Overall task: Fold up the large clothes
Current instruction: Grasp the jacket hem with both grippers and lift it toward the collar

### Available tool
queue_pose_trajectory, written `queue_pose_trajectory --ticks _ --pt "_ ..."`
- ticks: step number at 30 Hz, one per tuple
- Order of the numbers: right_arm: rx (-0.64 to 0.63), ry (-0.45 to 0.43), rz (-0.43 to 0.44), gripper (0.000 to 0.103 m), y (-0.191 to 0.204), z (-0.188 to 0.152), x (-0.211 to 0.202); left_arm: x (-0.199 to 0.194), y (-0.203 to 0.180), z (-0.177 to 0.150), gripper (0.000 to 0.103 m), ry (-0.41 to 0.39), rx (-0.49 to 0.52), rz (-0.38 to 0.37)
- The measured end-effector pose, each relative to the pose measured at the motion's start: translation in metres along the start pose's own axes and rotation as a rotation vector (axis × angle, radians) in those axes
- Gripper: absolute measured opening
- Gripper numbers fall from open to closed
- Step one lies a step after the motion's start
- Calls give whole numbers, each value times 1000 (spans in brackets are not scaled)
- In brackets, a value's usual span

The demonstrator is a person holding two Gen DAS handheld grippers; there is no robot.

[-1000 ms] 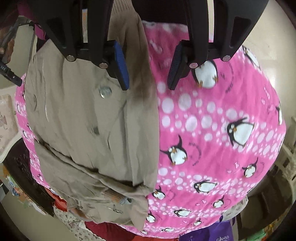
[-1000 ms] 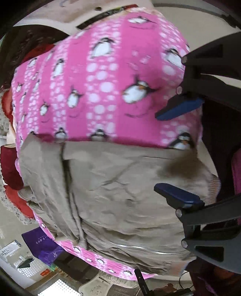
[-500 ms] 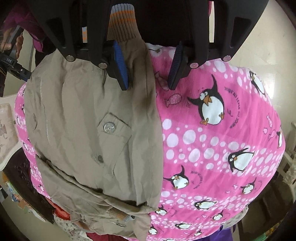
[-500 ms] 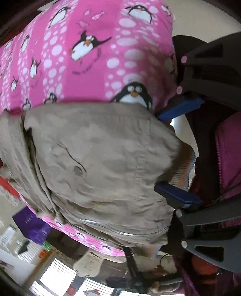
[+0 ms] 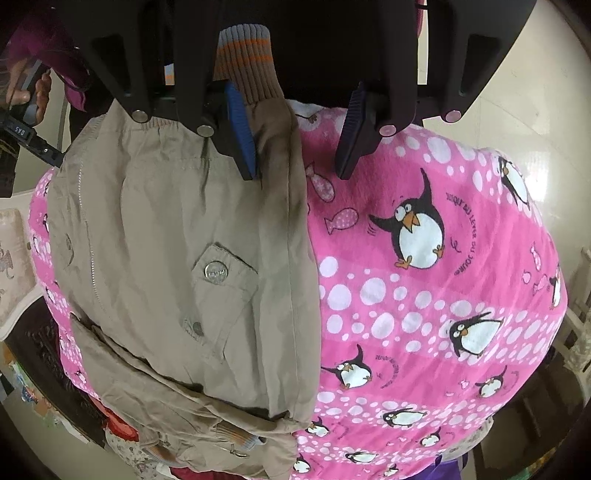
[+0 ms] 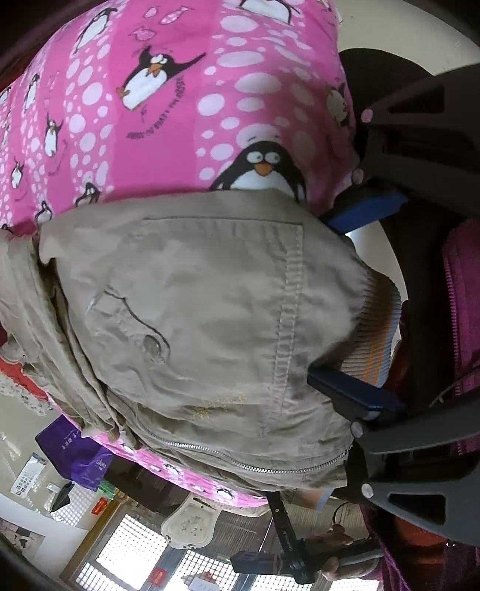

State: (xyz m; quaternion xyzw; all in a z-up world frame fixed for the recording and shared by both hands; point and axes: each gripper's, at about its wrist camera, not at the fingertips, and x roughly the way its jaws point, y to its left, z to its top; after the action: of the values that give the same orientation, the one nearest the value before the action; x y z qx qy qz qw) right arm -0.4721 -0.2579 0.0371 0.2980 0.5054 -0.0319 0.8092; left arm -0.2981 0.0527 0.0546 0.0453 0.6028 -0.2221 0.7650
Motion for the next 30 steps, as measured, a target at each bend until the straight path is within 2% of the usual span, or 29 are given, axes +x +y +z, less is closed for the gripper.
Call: queue_pose_trajectory --ticks 1,2,3,5,6,8,11,15,18,23,25,26,27,29,30 --pt "-4 -3 0 76 0 -1 -1 0 0 -1 32 4 0 -2" --pt "-11 -6 0 72 0 -2 -3 0 0 -3 32 11 3 -6" --pt "-31 -7 2 64 2 -3 -4 1 -1 -5 32 16 4 -9" --pt "-94 2 -26 55 12 -3 -7 1 0 -10 32 38 3 -28" --pt "-126 8 -41 46 16 -3 -10 1 1 -12 32 47 1 -41" --pt "-160 16 -50 37 21 -1 -18 0 2 -16 32 56 -3 -61" --pt "-158 19 2 32 23 2 -29 -1 4 -19 32 67 2 -77" --pt "-178 20 20 32 25 6 -31 4 0 -23 32 83 7 -100" --pt "-135 15 52 39 20 5 -23 9 -5 -22 32 97 13 -91" --pt "-111 0 76 42 12 -3 -18 17 -15 -15 32 103 18 -84" --pt "-100 -1 89 48 10 -4 -17 20 -18 -14 32 104 17 -82" --pt "-94 10 94 58 9 -5 -15 19 -19 -13 32 102 20 -80" --pt "-87 36 101 62 7 -7 -11 19 -20 -12 32 102 21 -81" --pt "-84 80 104 62 8 -11 -6 19 -21 -10 32 101 19 -83" --pt "-91 76 101 62 9 -13 -5 20 -22 -9 32 101 19 -83"
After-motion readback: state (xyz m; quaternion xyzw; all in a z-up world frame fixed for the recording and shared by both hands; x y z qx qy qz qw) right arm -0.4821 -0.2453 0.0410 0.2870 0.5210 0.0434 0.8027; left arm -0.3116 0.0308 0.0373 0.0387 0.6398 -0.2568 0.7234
